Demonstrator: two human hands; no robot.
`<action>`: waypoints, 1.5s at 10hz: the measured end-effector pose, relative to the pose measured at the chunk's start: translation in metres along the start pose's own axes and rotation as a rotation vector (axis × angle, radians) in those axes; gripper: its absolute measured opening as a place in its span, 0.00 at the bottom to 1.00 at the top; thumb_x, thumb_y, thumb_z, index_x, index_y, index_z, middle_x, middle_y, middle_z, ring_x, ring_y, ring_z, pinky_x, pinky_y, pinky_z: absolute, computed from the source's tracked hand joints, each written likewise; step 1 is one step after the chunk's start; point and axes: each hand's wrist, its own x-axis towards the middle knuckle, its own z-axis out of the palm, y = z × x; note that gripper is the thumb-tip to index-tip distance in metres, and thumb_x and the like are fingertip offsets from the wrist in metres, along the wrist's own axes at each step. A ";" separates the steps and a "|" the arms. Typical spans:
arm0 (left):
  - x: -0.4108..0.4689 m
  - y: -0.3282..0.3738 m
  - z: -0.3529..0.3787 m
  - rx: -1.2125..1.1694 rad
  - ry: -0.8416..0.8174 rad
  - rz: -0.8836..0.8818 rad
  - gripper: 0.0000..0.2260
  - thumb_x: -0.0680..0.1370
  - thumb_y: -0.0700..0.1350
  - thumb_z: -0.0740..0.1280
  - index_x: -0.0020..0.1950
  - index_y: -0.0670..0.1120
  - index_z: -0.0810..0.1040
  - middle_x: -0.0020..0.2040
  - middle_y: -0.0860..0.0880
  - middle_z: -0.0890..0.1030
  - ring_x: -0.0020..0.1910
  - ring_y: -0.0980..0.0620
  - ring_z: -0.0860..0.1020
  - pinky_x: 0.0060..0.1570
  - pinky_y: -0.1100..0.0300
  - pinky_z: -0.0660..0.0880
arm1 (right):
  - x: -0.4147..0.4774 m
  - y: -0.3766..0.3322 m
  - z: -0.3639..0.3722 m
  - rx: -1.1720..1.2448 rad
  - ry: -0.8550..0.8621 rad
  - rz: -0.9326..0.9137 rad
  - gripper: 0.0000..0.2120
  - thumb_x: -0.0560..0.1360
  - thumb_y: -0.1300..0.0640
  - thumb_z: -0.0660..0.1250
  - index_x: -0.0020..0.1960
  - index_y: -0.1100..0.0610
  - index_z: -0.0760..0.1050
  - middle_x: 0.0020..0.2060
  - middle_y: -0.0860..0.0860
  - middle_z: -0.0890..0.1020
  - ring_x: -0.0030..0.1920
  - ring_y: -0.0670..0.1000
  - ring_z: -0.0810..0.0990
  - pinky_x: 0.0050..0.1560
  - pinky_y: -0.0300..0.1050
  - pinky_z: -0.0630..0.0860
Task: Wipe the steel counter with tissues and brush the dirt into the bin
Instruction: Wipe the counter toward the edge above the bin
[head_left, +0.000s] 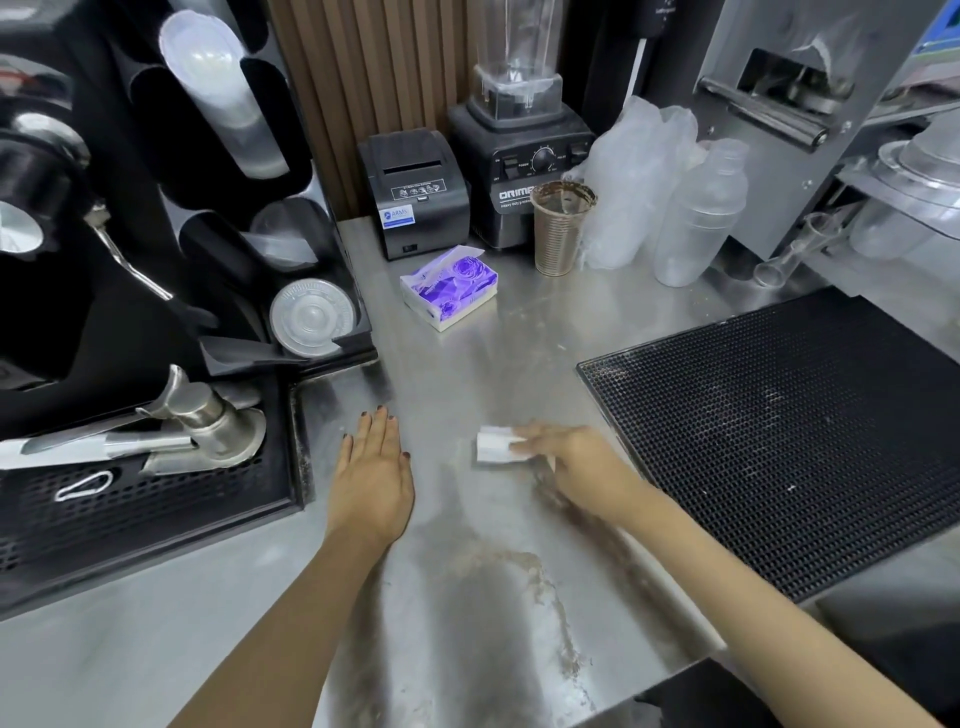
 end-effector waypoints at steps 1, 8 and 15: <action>0.000 0.000 0.000 -0.006 -0.004 -0.004 0.23 0.81 0.46 0.47 0.76 0.43 0.49 0.77 0.49 0.47 0.76 0.52 0.44 0.73 0.57 0.40 | 0.059 0.038 -0.017 0.045 0.233 0.178 0.24 0.63 0.71 0.52 0.53 0.66 0.80 0.57 0.65 0.79 0.58 0.62 0.78 0.60 0.35 0.63; 0.002 -0.002 0.001 0.025 -0.017 0.001 0.23 0.81 0.46 0.46 0.76 0.43 0.49 0.77 0.48 0.47 0.76 0.51 0.44 0.74 0.55 0.41 | -0.020 -0.019 0.016 0.192 -0.168 0.013 0.22 0.67 0.75 0.56 0.55 0.63 0.79 0.62 0.57 0.76 0.68 0.51 0.68 0.63 0.18 0.54; -0.061 -0.020 -0.011 -0.347 0.122 0.041 0.24 0.77 0.46 0.48 0.68 0.37 0.68 0.71 0.42 0.67 0.73 0.46 0.60 0.71 0.60 0.50 | -0.054 -0.026 0.021 0.098 0.024 0.045 0.18 0.71 0.71 0.64 0.58 0.60 0.78 0.60 0.47 0.74 0.63 0.41 0.68 0.70 0.33 0.59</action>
